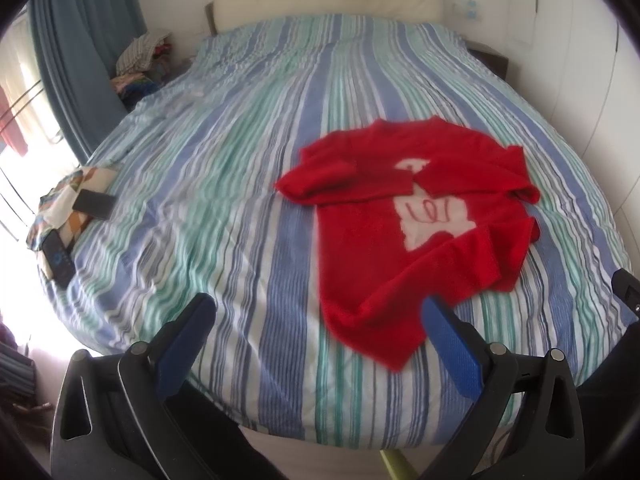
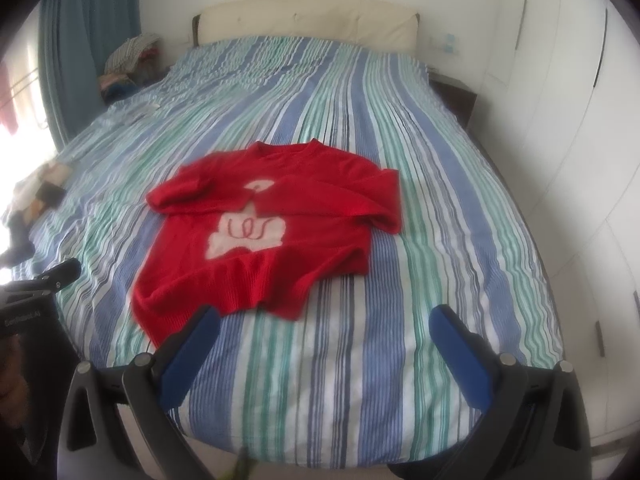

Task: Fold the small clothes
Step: 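Approach the red sweater with both tools held open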

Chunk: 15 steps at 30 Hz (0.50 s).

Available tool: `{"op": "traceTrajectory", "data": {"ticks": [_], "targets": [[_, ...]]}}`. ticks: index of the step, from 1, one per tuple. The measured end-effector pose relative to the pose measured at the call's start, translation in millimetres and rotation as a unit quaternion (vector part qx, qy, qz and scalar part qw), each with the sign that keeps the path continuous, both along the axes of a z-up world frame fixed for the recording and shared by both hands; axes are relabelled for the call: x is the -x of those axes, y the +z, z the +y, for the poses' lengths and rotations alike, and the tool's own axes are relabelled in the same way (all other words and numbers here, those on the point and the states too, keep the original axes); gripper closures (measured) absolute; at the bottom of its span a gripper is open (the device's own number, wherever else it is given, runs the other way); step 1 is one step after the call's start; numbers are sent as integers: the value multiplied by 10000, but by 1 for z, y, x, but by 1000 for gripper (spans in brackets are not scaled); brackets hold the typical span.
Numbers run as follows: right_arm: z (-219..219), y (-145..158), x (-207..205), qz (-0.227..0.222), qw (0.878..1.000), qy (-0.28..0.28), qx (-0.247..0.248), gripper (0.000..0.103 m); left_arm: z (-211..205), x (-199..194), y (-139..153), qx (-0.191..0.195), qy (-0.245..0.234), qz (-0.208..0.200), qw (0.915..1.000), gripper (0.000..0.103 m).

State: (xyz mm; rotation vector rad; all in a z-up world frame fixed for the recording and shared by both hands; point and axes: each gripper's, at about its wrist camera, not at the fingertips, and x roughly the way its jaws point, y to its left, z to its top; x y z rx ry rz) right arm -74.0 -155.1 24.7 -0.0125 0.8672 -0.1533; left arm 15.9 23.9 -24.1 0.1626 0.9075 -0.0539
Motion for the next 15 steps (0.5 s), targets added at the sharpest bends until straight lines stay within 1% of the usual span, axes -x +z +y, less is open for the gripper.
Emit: {"op": "traceTrajectory", "data": {"ticks": [7,15], "targets": [[2,-1,1,58,9999,56,125,0,-1,2,0,-63,5,-24,10000,0],[-1,-2,1,78,9999,18,123,0,1,3,-1,-102,10,-10,9999,0]]}}
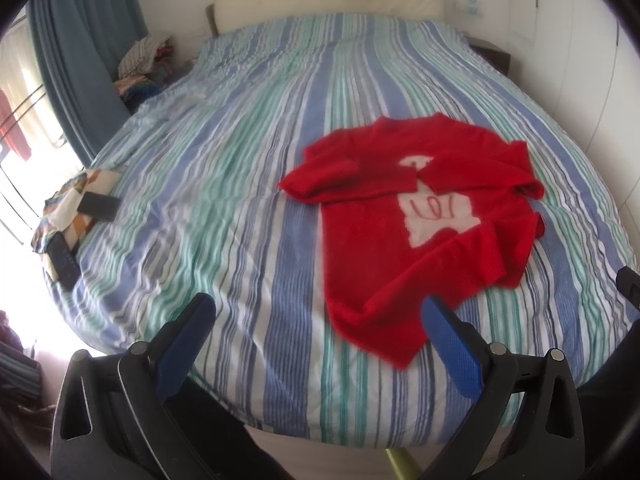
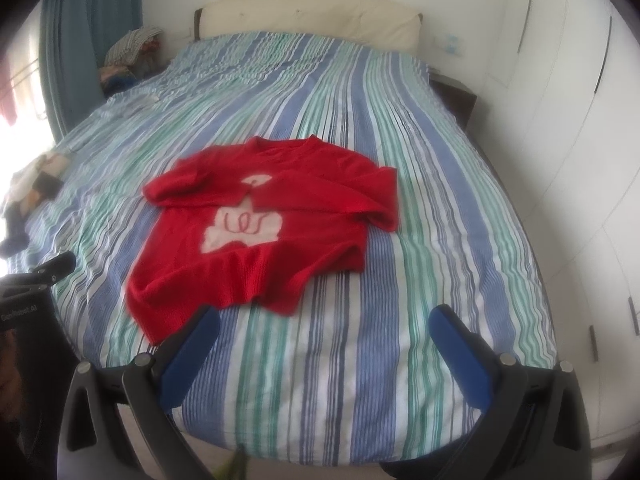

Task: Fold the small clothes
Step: 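Approach the red sweater with both tools held open, then grasp the sweater hem with the left gripper while the right gripper grasps the hem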

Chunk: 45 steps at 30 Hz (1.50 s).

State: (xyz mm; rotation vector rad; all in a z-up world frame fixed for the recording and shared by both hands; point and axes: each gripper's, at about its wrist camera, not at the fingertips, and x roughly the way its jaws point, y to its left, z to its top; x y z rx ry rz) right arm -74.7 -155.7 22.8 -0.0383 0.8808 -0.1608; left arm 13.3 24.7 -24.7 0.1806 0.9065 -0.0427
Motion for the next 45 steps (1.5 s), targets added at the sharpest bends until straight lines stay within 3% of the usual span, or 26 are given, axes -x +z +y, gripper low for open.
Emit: {"op": "traceTrajectory", "data": {"ticks": [9,12,14,18,21,23,26,29,30,31,35,37,40,42,45], "targets": [[-1,-2,0,-11,10000,-6,-31,0,5,0,-8,59,-34,111,9999,0],[-9,-6,0,-171,9993,76,-309,0,17,-4,-29,563,-161,502,9970,0],[-20,-16,-2,-350,9979,151,-522,0,23,-8,-55,901,-338,951,9908,0],[-48,-62,-17,-320,9953,280,-870,0,18,-11,-112,1007,-558,1618,9801,2],[-68,-110,-46,136,9844,445,-1695,2,9,-16,-138,1465,-656,1933,9679,3],[-74,-131,-66,281,9670,607,-2457,10,5,-24,-147,1730,-587,1955,9635,6],[-75,-154,-95,225,9485,779,-3064,19,10,-36,-153,2163,-327,1995,9552,18],[-76,-175,-118,380,9295,831,-3574,56,20,-43,-157,2623,-245,2035,9430,41],[-76,-177,-120,463,9245,852,-3685,77,22,-44,-158,2708,-249,2094,9393,68],[-75,-174,-118,483,9229,902,-3712,89,23,-45,-161,2734,-258,2192,9362,97],[-80,-135,-85,400,9203,1325,-3659,97,37,-43,-156,2985,-346,2384,9235,100],[-86,-116,-65,478,9254,1343,-3512,97,44,-37,-141,2863,-518,2394,9263,100],[-100,-106,-42,851,9272,1140,-3465,98,49,-33,-127,2049,-689,2500,9438,100],[-109,-115,-34,1218,9275,883,-3421,98,51,-32,-126,1679,-750,2510,9504,99],[-109,-151,-34,1581,9270,678,-3333,97,46,-34,-137,1500,-784,2554,9519,90]]}}
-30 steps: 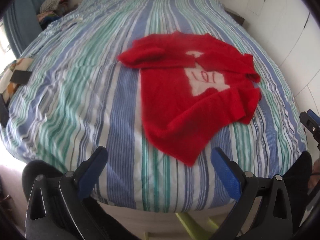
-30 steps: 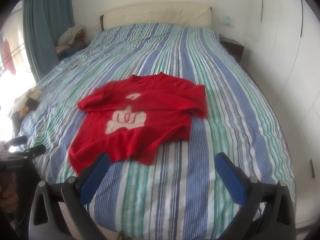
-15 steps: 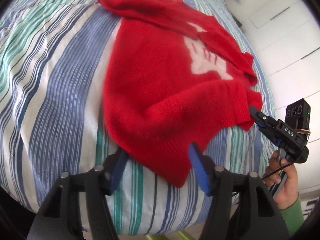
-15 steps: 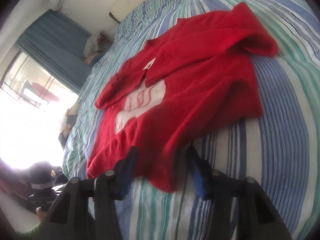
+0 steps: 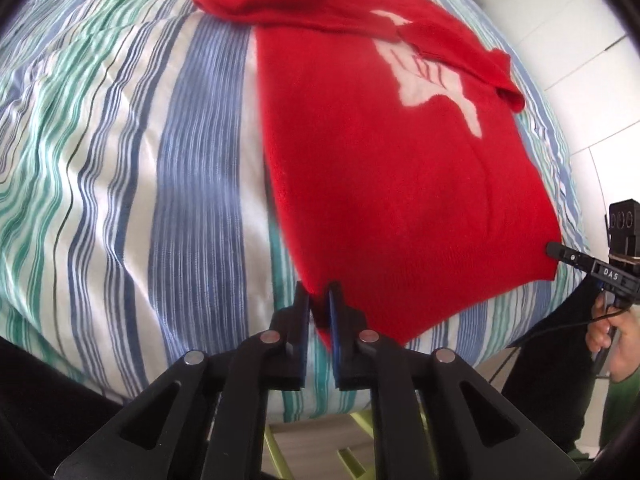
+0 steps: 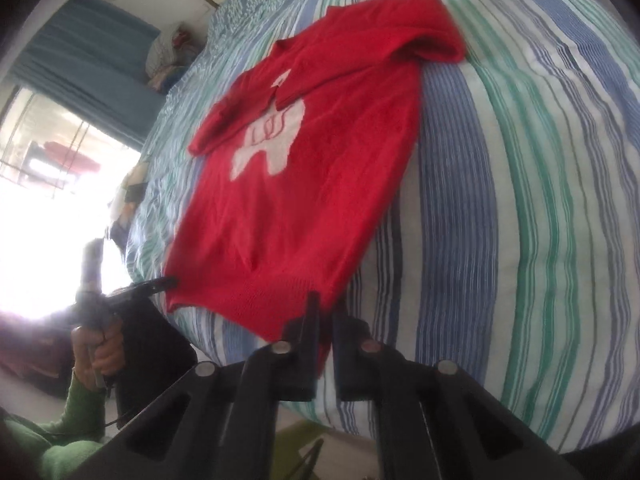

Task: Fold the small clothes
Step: 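Grasp the sweater hem with the left gripper while the right gripper grasps the hem, then hold the sweater hem with both grippers and pull it taut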

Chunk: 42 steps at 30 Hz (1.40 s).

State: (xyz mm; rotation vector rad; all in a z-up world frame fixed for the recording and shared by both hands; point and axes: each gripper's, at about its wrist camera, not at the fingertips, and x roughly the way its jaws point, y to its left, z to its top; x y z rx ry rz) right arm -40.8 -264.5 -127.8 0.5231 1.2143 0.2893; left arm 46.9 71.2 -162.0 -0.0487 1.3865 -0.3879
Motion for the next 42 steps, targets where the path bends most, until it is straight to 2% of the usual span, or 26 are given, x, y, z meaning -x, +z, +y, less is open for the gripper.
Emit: {"op": "traceTrajectory", "data": {"ticks": [1,2,3,4,5,6,7,8,9,10,11,16,19,22,42], "targets": [[3,-14,-2,85,10000,-15,30,97,-4,-1,-4,-86,-2,-13,10000,76],[6,-26,-3,124,9999,-19,38,97,-5,1,-6,-110,3,-31,9999,66],[9,-36,-4,147,9999,-20,79,93,-6,2,-6,-115,25,-76,9999,47],[10,-43,-4,183,9997,-87,125,91,-7,5,-4,-116,50,-146,9998,37],[10,-47,-2,220,9996,-187,39,87,-8,7,-3,-143,58,-204,9997,38],[8,-49,0,208,9992,-278,-178,74,-11,9,-4,-248,37,-229,9994,45],[8,-49,1,149,9988,-323,-350,65,-15,10,-6,-377,3,-220,9990,79],[11,-49,1,99,9989,-286,-367,65,-18,11,-9,-472,-27,-179,9987,100],[14,-48,2,112,9995,-148,-250,69,-19,13,-9,-542,-5,-161,9984,100],[19,-47,1,175,9998,0,-30,96,-19,15,-5,-635,46,-222,9977,100],[22,-46,2,262,9994,74,228,99,-17,19,0,-739,55,-313,9968,100],[9,-20,18,263,9951,-143,940,99,-13,31,11,-1178,86,-687,9906,101],[2,-31,19,435,9934,-273,1028,100,-24,33,3,-1548,-64,-831,9844,101],[2,-48,15,587,9917,-290,1105,100,-32,36,-3,-1751,-132,-986,9795,101],[10,-57,11,561,9905,-378,1197,100,-45,36,-18,-1946,-207,-1049,9750,101]]}}
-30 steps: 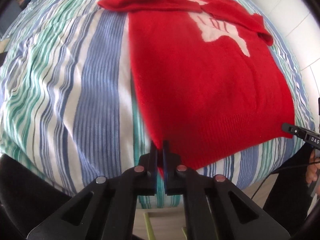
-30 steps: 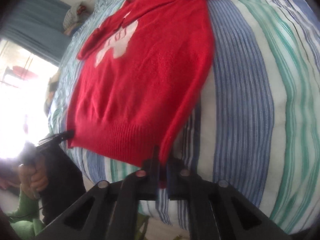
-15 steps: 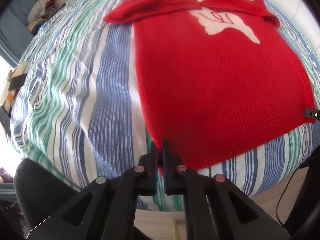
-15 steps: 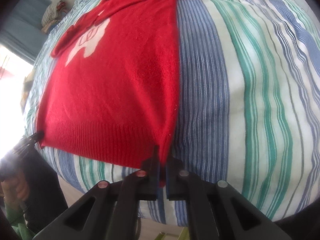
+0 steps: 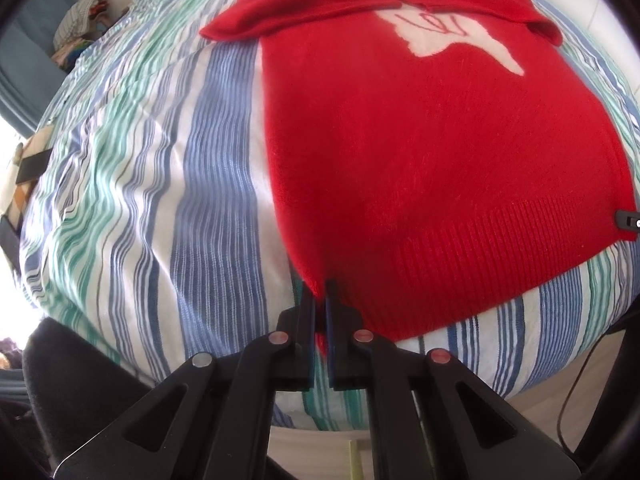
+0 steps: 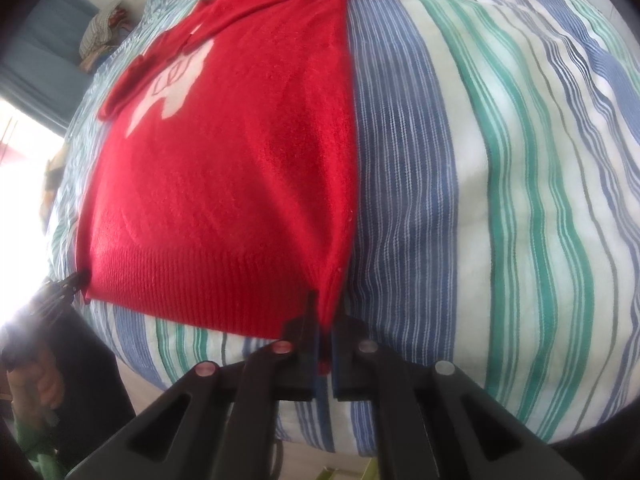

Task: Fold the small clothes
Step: 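Hold the sweater hem with both grippers and pull it taut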

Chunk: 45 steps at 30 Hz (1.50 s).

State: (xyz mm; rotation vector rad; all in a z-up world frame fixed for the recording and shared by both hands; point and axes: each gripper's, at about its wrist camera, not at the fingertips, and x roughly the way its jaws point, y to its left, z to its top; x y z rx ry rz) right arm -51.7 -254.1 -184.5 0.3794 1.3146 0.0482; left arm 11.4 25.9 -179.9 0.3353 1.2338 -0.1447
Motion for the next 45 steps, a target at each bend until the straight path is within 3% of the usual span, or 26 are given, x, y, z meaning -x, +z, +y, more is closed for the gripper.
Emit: {"op": "traceTrajectory", "data": {"ticks": [12,45], "targets": [[0,-1,0,-43,10000,-45,6,100,-11,-3,-7,-181,-136,-23,9997,100],[0,-3,-3,8,10000,15,33,101,-9,-5,-13,-141,-222,-19,9997,100]]}}
